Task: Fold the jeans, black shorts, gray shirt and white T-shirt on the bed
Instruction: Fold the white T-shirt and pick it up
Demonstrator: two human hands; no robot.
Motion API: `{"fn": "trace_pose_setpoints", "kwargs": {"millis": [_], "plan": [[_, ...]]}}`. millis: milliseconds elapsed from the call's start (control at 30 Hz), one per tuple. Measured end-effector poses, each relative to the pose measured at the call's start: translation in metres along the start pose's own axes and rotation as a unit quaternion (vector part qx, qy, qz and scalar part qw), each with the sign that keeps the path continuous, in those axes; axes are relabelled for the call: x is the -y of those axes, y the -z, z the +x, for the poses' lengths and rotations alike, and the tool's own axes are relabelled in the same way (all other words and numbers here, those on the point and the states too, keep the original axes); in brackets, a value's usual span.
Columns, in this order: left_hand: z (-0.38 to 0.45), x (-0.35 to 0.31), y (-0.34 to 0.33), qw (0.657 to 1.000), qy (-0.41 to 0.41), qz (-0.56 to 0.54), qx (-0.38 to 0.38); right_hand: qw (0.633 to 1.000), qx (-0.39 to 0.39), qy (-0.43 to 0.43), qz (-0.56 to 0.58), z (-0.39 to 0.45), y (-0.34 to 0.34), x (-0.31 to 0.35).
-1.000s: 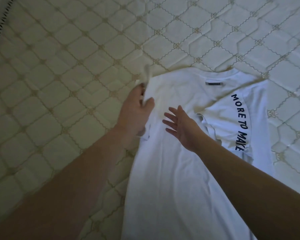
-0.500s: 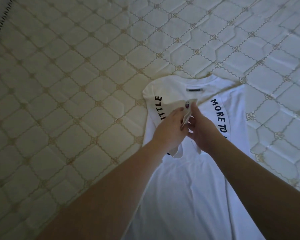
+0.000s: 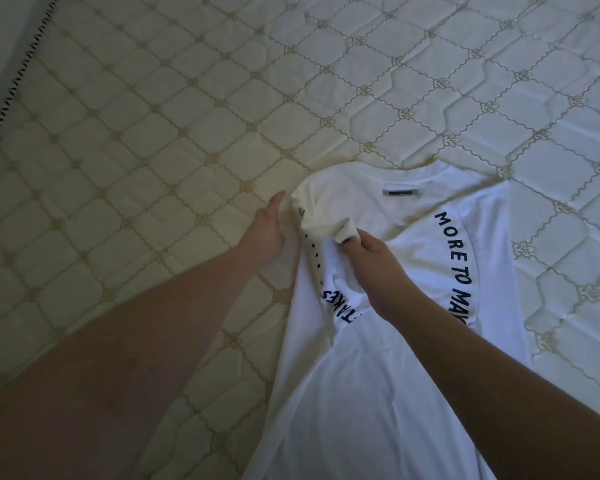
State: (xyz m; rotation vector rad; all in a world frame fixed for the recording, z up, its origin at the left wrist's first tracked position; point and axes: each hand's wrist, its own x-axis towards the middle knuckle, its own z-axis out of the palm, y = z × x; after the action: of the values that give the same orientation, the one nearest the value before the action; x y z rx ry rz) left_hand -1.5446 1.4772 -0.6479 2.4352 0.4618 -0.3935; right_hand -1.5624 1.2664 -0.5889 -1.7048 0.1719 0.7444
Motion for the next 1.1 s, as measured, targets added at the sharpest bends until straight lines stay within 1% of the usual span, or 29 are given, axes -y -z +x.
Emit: {"fn": "trace_pose_setpoints", "kwargs": {"millis": [67, 167, 233, 300, 367, 433, 500, 567, 600, 700, 767, 833, 900, 1033, 1100], "plan": [[0.028, 0.000, 0.012, 0.997, -0.045, 0.054, 0.031, 1.000, 0.012, 0.003, 0.007, 0.002, 0.002, 0.003], [0.058, -0.004, 0.017, 0.984, -0.116, 0.093, 0.101, 0.999, 0.034, 0.010, 0.037, 0.005, 0.007, 0.004], [0.071, -0.006, 0.018, 0.973, -0.136, 0.135, 0.132, 0.996, 0.049, 0.004, 0.072, 0.006, 0.010, 0.003], [0.082, -0.012, 0.019, 0.965, -0.123, 0.194, 0.126, 0.994, 0.050, -0.013, 0.095, 0.004, 0.013, 0.005], [0.092, -0.022, 0.022, 0.956, -0.129, 0.247, 0.096, 0.992, 0.040, -0.020, 0.120, 0.001, 0.017, 0.005], [0.100, -0.031, 0.028, 0.939, -0.136, 0.308, 0.069, 0.989, 0.009, -0.026, 0.147, -0.001, 0.021, 0.004], [0.106, -0.038, 0.039, 0.913, -0.153, 0.372, 0.066, 0.988, -0.055, -0.036, 0.138, -0.003, 0.028, 0.001], [0.114, -0.047, 0.051, 0.887, -0.178, 0.415, 0.093, 0.989, -0.119, -0.032, 0.077, -0.004, 0.040, -0.005], [0.117, -0.052, 0.055, 0.880, -0.182, 0.424, 0.110, 0.988, -0.146, -0.024, 0.041, -0.004, 0.047, -0.007], [0.122, -0.069, 0.053, 0.872, -0.160, 0.439, 0.143, 0.976, -0.213, -0.008, -0.041, 0.002, 0.067, -0.021], [0.122, -0.079, 0.043, 0.869, -0.131, 0.456, 0.143, 0.971, -0.224, -0.021, -0.083, 0.012, 0.078, -0.035], [0.121, -0.085, 0.028, 0.872, -0.102, 0.464, 0.118, 0.976, -0.185, -0.042, -0.111, 0.022, 0.084, -0.052], [0.123, -0.083, 0.012, 0.888, -0.088, 0.444, 0.085, 0.981, -0.135, -0.056, -0.127, 0.029, 0.086, -0.069], [0.123, -0.069, -0.003, 0.930, -0.086, 0.353, 0.048, 0.988, -0.122, -0.035, -0.089, 0.036, 0.092, -0.091], [0.119, -0.063, -0.004, 0.954, -0.074, 0.290, 0.032, 0.989, -0.111, -0.023, -0.096, 0.036, 0.101, -0.095]]}}
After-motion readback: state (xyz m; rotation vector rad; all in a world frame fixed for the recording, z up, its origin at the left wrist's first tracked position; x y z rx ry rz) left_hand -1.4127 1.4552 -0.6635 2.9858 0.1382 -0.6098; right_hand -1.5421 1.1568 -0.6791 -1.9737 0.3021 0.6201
